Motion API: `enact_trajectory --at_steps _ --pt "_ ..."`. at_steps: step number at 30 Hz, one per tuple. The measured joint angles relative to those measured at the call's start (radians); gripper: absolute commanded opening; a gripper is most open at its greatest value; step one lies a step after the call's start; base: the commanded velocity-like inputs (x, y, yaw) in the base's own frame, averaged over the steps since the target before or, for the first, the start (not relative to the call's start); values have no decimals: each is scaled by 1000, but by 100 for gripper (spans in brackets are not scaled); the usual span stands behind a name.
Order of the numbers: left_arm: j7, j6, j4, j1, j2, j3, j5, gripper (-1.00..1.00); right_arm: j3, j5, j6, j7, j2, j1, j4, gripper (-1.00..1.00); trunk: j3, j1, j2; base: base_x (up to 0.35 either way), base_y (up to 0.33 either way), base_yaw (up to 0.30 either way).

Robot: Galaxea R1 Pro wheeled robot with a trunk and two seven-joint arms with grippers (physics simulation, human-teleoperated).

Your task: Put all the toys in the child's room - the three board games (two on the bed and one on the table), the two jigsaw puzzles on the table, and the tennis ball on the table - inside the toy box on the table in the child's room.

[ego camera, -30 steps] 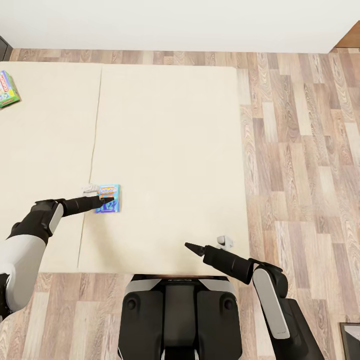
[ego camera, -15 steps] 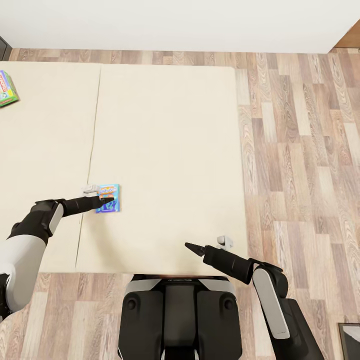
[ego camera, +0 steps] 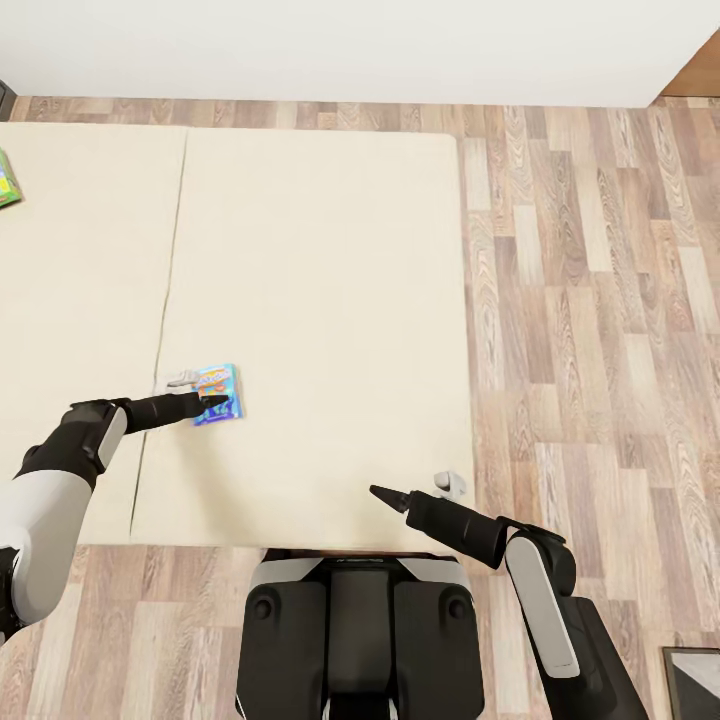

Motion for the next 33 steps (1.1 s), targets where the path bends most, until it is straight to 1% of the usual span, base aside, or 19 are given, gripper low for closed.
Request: enact_trajectory --at_steps 4,8,18,28,33 --pt "0 0 0 0 0 0 0 100 0 0 0 0 0 0 0 100 0 0 0 0 -190 0" --pt "0 0 0 0 0 0 0 100 0 0 0 0 0 0 0 100 0 0 0 0 -66 0" --pt "0 0 0 0 0 0 0 100 0 0 0 0 -1 0 0 100 0 0 0 0 -9 0" --pt "2 3 -2 -1 8 7 0 100 0 0 0 0 -1 0 0 100 0 0 0 0 0 0" --pt "20 8 -6 -9 12 11 -3 100 0 0 0 0 -1 0 0 100 0 0 0 0 0 0"
